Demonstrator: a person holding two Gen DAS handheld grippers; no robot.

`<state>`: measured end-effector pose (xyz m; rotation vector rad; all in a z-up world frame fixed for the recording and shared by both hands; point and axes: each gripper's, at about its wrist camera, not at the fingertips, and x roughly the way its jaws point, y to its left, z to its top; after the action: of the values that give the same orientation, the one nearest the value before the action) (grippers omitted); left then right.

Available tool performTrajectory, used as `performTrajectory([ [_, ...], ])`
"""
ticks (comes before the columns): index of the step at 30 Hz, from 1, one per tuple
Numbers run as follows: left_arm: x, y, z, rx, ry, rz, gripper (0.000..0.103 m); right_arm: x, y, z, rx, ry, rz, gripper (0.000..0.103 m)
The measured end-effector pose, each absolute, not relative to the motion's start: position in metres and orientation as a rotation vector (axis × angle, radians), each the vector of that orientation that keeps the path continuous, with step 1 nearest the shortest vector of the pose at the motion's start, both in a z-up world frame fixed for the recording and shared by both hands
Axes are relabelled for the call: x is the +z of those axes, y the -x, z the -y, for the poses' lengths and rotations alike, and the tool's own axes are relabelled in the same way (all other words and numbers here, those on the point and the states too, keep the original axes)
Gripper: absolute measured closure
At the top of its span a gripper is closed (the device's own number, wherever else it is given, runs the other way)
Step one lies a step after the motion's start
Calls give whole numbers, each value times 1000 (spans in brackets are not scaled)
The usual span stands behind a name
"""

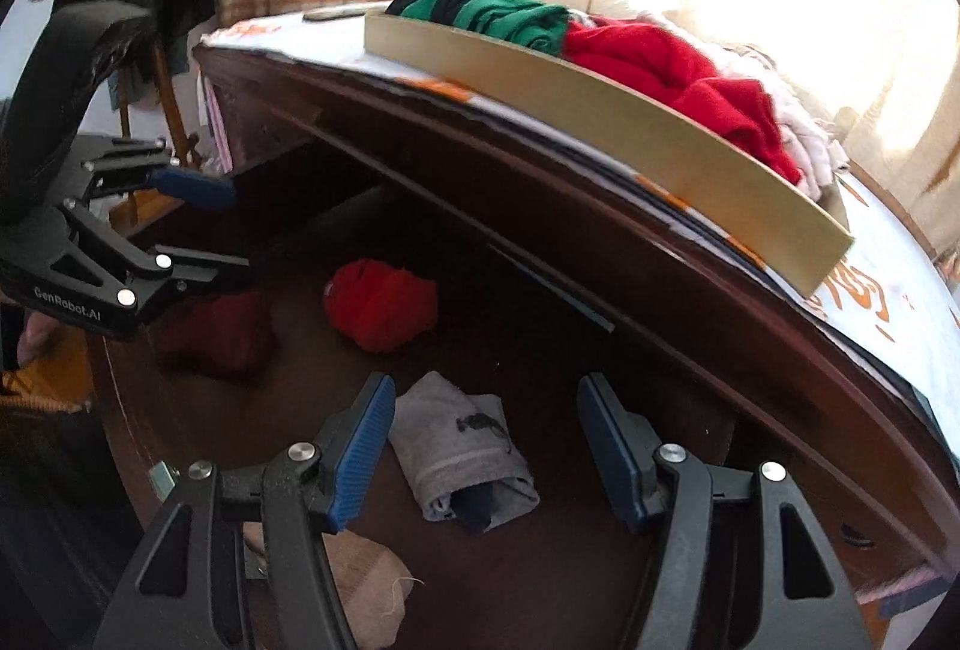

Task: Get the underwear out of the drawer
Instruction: 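Withdraw both open tools from the tray down into the open drawer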

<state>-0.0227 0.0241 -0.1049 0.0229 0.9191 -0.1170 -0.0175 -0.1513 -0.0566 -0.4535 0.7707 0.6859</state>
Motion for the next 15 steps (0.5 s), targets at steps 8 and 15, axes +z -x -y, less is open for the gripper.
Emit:
performTrajectory([
  [8, -115, 19, -21, -126, -38, -953, 19, -65, 16, 141, 716, 505, -809, 38],
  [15, -116, 16, -22, -135, -65, -986, 17, -75, 15, 127, 741, 582, -848, 38],
])
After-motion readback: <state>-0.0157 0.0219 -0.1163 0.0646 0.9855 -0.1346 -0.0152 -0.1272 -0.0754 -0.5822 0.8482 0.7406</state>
